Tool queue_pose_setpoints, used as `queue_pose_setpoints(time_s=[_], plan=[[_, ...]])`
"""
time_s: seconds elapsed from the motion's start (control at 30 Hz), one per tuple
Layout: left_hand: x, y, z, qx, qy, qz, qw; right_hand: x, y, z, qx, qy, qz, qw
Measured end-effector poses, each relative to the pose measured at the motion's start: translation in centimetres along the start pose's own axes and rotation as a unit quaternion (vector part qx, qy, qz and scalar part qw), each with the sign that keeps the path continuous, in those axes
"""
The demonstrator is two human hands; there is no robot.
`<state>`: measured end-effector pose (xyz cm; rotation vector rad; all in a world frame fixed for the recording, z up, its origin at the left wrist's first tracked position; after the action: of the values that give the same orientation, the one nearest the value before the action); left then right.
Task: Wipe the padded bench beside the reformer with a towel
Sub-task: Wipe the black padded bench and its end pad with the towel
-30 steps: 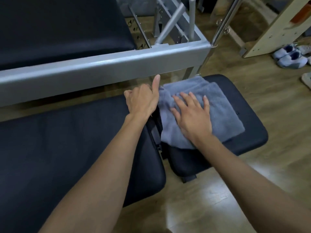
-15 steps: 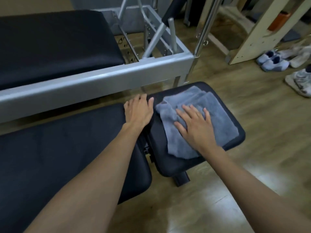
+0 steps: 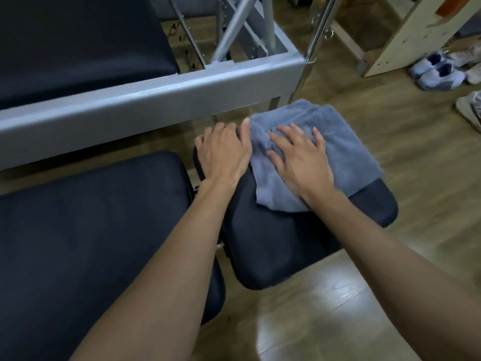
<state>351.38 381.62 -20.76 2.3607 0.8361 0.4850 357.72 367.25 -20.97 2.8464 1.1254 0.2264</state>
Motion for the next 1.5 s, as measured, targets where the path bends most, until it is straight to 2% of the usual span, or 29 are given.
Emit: queue_pose_setpoints(time_s=[0.13, 0.23, 0.43, 0.6, 0.73, 0.87, 1.1, 1.27, 1.5], plan=[[0.2, -0.1, 0.2, 0.008, 0.004, 0.002, 1.0, 6.9, -1.2, 0.9, 0.013, -0.016, 0.0, 1.0], [-0.1, 0.4, 0.0, 0.017, -0.019, 0.008, 1.0, 7.4, -1.2, 0.5, 0.015, -0.01, 0.001, 1.0], [-0.1, 1.8, -0.7, 0.037, -0.023, -0.005, 0.999, -0.7, 2.6, -0.6, 0.026, -0.012, -0.005, 1.0], [-0.2, 2.6, -0.9, 0.037, -0.04, -0.013, 0.998, -8.9, 6.1, -1.3, 0.003, -0.046, 0.023, 0.999], [-0.3, 2.2, -1.0, 0.032, -0.038, -0.004, 0.999, -12.8, 8.1, -1.4, 0.004, -0.033, 0.037, 0.999], [0.4, 1.5, -0.6, 0.015, -0.02, -0.019, 0.999, -9.3, 7.6, -0.8, -0.009, -0.02, 0.047, 0.999], [0.6, 0.9, 0.1, 0.029, 0.008, -0.024, 0.999, 3.6, 6.1, 1.3, -0.019, -0.003, 0.027, 0.999], [-0.4, 1.2, 0.0, 0.072, -0.048, 0.0, 0.996, 7.7, 6.2, 1.4, 0.007, -0.009, 0.047, 0.999], [-1.0, 1.2, -0.5, 0.082, -0.133, 0.019, 0.988, -1.8, 10.5, 0.1, 0.03, -0.016, 0.157, 0.987]])
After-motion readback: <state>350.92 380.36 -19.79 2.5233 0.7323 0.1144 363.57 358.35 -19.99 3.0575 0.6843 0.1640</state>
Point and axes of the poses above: each hand's wrist, its own x-axis towards the middle knuckle, its own z-axis out of the palm, y = z × x, the point moved 6 cm from there along x, towards the middle knuckle, and after that the axes turned 11 degrees about -x, right-handed, at the moved point
